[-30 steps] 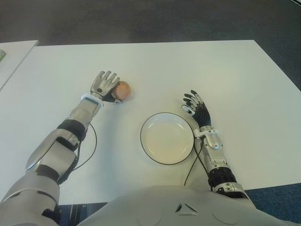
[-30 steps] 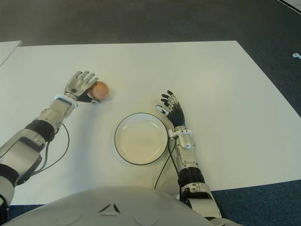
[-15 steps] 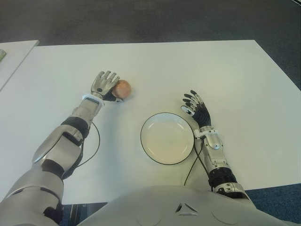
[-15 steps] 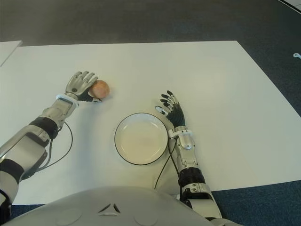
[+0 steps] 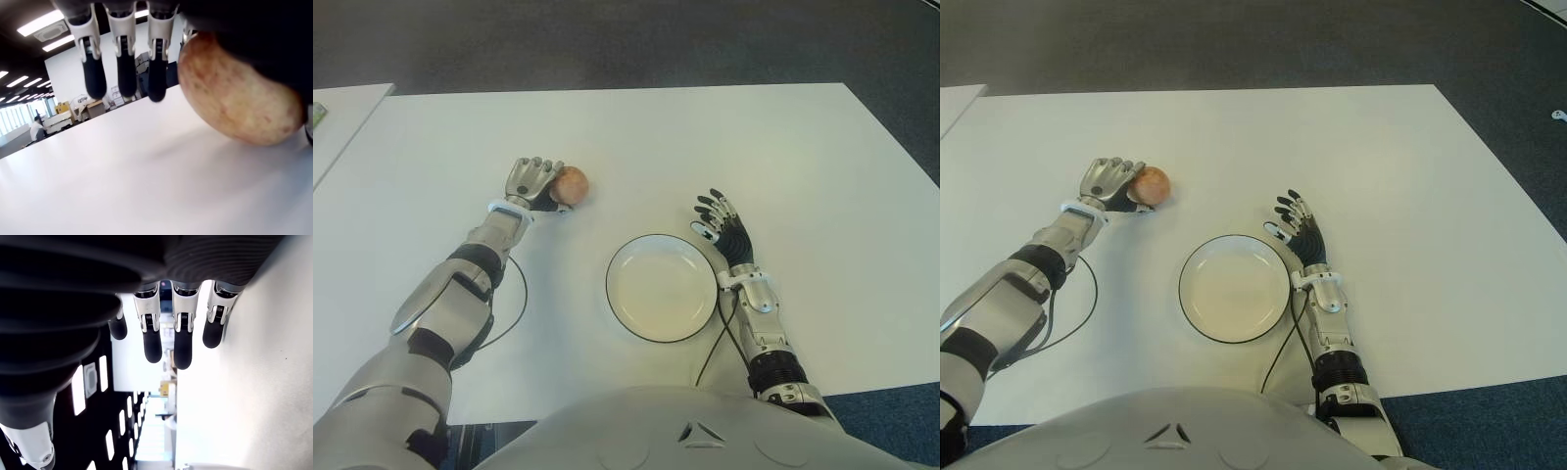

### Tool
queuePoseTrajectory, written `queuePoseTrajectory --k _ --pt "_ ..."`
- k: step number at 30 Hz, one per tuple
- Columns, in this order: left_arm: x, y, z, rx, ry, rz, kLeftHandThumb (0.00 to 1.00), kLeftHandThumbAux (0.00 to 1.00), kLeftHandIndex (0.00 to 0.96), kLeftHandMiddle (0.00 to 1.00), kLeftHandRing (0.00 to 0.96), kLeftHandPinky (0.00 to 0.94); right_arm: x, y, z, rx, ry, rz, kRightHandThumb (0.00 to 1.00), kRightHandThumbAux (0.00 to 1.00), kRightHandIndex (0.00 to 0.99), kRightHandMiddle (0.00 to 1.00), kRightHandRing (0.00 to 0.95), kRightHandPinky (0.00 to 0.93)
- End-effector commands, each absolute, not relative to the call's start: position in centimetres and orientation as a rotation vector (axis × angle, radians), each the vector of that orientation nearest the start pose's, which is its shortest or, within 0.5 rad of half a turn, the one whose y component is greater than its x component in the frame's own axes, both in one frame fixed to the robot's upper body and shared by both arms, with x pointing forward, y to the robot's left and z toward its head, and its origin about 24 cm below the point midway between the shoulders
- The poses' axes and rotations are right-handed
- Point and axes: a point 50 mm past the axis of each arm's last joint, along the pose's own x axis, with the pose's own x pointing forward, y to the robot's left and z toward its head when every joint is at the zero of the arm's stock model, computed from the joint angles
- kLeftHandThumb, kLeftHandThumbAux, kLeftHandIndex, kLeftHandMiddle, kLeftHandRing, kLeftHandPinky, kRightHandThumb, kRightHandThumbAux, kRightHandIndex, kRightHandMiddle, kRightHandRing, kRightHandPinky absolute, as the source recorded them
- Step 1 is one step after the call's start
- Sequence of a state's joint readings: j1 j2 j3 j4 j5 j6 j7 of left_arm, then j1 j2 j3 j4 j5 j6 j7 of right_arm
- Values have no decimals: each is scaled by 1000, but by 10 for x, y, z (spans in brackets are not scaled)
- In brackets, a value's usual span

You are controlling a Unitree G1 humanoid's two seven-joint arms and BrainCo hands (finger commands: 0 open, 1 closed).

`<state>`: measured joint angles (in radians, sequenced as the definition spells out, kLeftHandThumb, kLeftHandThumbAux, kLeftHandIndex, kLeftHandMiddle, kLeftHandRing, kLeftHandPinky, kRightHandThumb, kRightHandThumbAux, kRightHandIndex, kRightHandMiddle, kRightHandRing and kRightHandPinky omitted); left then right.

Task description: Put the apples into the plate.

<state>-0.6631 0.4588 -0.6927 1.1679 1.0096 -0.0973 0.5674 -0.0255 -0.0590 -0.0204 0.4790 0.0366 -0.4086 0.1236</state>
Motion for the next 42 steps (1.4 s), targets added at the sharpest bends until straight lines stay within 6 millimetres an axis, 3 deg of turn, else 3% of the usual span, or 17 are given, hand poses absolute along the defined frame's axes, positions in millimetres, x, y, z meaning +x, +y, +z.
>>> queuePoseTrajectory --k 1,6,18,25,42 --pt "305 198 -35 1831 -58 -398 706 675 436 724 723 718 207 -166 -59 -10 263 69 121 641 87 217 228 183" --pt "306 187 -32 1719 -70 -377 724 693 442 793 783 812 207 -166 -59 -17 261 68 122 630 93 234 240 184" --pt "304 187 -33 1627 -84 -362 724 699 443 827 815 815 208 -164 -59 -12 273 72 122 600 99 241 240 189" --pt "303 186 -32 1616 -111 -355 723 700 442 863 840 845 209 -163 -59 6 269 76 139 647 80 229 243 200" --pt "301 183 -34 1566 -88 -319 722 700 443 829 808 805 212 -162 -60 7 276 65 155 676 63 218 251 239"
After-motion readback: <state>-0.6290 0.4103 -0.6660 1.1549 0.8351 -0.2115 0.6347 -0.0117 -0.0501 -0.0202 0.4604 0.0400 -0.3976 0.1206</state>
